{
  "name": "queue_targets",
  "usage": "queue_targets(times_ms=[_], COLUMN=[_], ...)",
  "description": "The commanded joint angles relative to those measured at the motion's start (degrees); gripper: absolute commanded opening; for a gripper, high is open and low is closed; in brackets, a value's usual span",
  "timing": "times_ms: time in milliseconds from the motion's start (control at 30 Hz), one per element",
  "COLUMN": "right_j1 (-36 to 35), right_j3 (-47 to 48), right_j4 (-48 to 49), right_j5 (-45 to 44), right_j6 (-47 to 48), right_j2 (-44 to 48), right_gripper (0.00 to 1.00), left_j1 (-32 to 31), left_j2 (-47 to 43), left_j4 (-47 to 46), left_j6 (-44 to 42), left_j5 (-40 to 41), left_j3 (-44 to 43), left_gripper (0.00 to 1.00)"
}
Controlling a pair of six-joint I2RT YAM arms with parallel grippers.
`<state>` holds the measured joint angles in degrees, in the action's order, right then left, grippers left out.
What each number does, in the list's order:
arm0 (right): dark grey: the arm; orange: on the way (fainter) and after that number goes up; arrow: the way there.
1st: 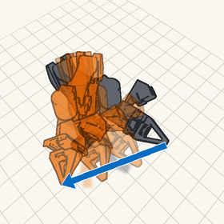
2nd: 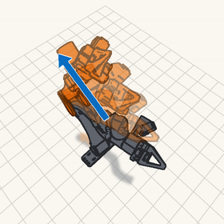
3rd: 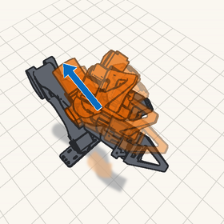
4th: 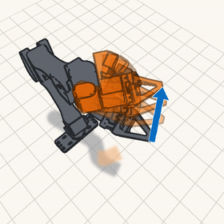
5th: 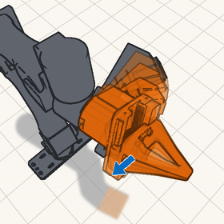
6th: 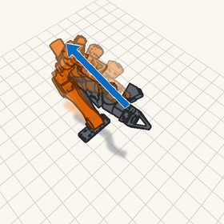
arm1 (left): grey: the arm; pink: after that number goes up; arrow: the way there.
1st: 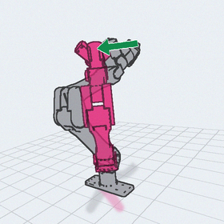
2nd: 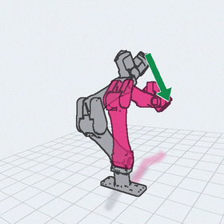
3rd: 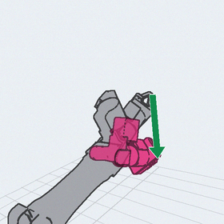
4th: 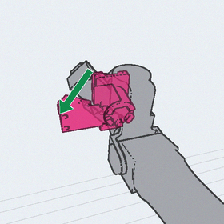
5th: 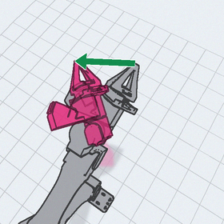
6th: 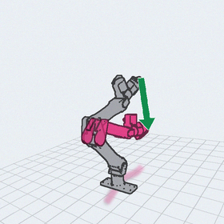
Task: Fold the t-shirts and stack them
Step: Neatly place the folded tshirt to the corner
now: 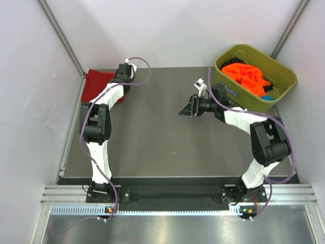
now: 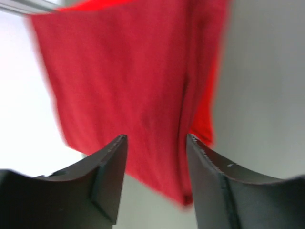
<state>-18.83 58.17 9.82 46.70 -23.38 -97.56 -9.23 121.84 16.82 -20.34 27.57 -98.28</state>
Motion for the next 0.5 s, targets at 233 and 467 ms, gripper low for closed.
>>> queue_targets(times_ms=[233, 467], right_j1=[0.1, 0.1], right_j3=[0.9, 1.1], right_j4=[3.0, 1.0], right_j5=[0.9, 0.2], right_j6=[0.2, 0.8], right_j2=[3.8, 4.8], right_gripper=[0.51, 0.51], left_j1=[0.6, 8.6], left_j2=[-8.4, -1.6], left_j4=[7.8, 5.9], left_j6=[12.4, 20.3], left_j5=[-16.3, -33.1], left_j3=[-3.5, -6.0], left_gripper=[0.6, 0.55])
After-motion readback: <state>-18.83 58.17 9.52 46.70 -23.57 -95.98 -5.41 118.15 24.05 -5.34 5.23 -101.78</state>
